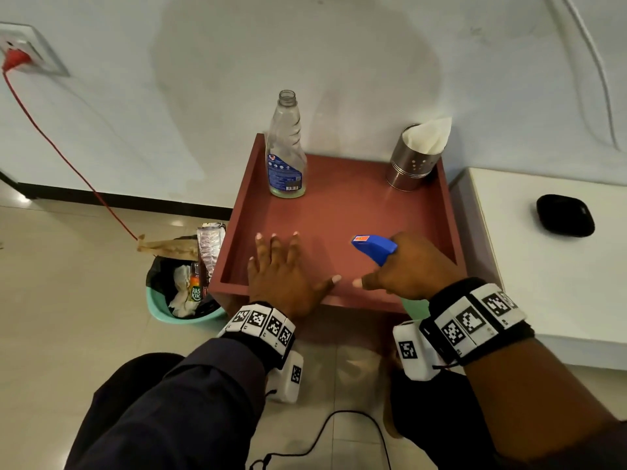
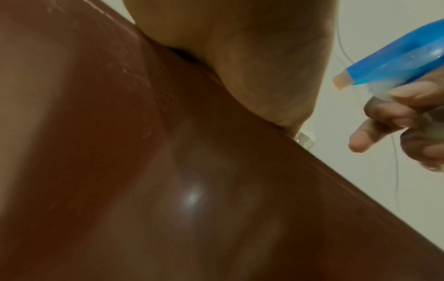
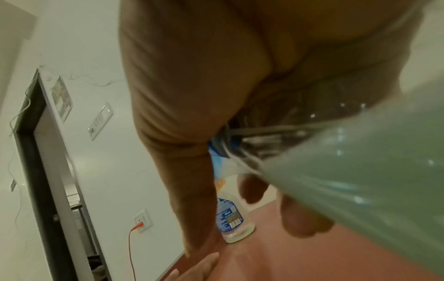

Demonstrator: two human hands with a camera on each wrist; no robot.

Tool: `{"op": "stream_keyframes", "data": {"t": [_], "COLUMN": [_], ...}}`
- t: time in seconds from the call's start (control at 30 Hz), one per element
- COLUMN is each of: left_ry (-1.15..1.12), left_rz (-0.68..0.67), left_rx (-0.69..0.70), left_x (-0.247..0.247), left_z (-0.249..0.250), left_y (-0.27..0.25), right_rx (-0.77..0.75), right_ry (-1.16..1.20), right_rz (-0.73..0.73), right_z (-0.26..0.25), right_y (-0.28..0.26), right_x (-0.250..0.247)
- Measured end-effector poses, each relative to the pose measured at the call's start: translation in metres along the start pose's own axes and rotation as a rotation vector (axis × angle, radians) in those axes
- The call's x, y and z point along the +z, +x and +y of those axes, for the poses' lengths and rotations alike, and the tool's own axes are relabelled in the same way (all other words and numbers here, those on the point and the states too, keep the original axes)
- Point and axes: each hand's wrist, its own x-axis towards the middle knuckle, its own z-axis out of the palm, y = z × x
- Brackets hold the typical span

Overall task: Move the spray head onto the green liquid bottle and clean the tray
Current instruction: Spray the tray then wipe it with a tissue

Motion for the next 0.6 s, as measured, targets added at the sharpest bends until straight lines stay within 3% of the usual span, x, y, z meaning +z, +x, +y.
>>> {"op": "stream_keyframes", "data": {"t": [0.6], "left_ry": [-0.090], "left_rz": [-0.012], "left_rx": [-0.092], "left_x": [-0.003], "left_z": [-0.010], "left_y": [0.018], "right_rx": [0.066], "right_ry": [0.070], "right_rz": [-0.044], "right_z": [0.016], "right_y": [0.005], "right_x": [0.000]}}
